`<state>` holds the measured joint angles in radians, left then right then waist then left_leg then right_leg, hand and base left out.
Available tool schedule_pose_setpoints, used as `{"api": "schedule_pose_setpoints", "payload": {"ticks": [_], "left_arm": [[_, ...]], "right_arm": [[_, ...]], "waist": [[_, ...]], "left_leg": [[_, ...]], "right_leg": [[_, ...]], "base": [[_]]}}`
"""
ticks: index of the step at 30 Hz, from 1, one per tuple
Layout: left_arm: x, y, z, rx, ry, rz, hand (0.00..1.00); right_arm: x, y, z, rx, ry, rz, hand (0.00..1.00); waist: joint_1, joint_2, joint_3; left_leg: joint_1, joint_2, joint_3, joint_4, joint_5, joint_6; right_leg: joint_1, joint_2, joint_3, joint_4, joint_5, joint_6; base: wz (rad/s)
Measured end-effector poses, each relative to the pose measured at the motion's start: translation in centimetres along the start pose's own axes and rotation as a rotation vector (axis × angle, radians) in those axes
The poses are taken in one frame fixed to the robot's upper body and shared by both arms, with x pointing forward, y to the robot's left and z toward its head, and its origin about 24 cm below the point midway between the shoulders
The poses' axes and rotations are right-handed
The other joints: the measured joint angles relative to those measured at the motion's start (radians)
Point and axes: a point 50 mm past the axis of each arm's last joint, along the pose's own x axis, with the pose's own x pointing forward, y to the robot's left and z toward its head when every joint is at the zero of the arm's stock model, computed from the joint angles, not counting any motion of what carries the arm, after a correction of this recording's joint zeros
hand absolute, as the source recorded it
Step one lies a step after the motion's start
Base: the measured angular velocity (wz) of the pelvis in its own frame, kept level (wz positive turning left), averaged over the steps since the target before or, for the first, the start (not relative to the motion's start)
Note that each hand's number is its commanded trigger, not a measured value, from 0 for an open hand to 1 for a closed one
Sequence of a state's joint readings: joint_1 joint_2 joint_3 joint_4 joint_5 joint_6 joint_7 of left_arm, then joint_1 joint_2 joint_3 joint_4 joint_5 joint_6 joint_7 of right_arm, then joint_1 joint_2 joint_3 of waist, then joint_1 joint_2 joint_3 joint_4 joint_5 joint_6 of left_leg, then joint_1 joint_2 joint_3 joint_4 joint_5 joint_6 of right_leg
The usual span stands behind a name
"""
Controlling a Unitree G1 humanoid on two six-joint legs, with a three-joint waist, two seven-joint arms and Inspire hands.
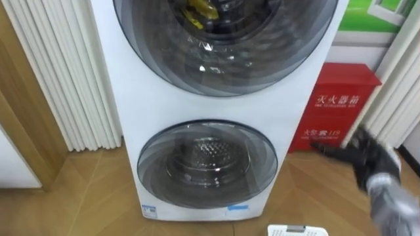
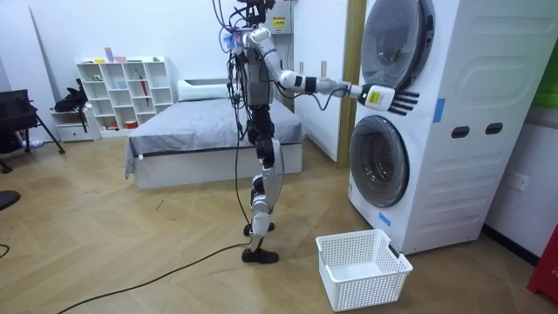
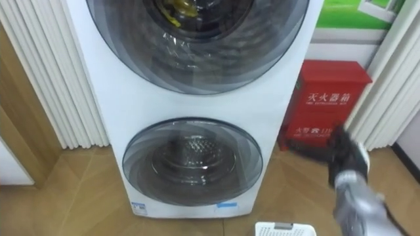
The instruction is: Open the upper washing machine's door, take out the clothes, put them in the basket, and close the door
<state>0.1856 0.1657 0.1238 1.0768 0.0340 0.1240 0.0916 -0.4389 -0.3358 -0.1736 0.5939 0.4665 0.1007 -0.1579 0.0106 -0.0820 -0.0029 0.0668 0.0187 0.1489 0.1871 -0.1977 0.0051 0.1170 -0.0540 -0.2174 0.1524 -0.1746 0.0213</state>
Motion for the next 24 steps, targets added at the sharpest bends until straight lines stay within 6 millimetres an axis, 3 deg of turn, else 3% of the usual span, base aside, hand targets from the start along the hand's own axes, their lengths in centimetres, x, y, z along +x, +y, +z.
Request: {"api": "schedule_pose_setpoints", "payload": {"ticks": [6,10,16,19,24], "left_arm": [[0.0,0.1,0.5,0.025,-0.025,0.006,0.0],[0.0,0.5,0.3,0.035,-0.014,0.022,0.0],[0.0,1.0,0.1,0.045,-0.003,0.034,0.0],[0.0,1.1,0.4,0.053,-0.01,0.036,0.0],[0.0,1.3,0.5,0.057,-0.013,0.042,0.0]], "right_arm": [[0.8,0.3,3.2,-0.02,-0.084,0.018,0.0],[1.3,1.0,5.2,-0.035,-0.126,0.03,0.0],[1.6,2.1,9.7,-0.081,-0.241,0.044,0.0],[1.6,3.3,11.1,-0.101,-0.286,0.077,0.0],[1.0,4.8,11.7,-0.147,-0.326,0.15,0.0]], "waist": [[0.025,-0.004,-0.001],[0.022,-0.027,0.002],[0.025,-0.055,-0.0015],[0.025,-0.061,-0.0015],[0.026,-0.066,-0.0017]], "left_leg": [[0.01,0.003,-0.006,-0.006,0.0,0.0],[-0.009,0.003,-0.008,-0.004,0.001,-0.001],[-0.006,0.003,-0.014,0.001,0.002,0.0],[-0.006,0.003,-0.015,0.001,0.002,0.0],[-0.009,0.003,-0.019,0.003,0.002,0.0]], "right_leg": [[0.007,0.002,-0.006,0.0,0.0,0.0],[-0.005,0.002,-0.008,0.001,0.0,0.0],[0.003,0.002,-0.013,0.001,0.0,0.0],[0.004,0.002,-0.013,0.001,0.0,0.0],[0.003,0.002,-0.015,0.0,0.0,0.0]], "base": [[0.01],[0.0],[0.02],[0.0],[0.02]]}}
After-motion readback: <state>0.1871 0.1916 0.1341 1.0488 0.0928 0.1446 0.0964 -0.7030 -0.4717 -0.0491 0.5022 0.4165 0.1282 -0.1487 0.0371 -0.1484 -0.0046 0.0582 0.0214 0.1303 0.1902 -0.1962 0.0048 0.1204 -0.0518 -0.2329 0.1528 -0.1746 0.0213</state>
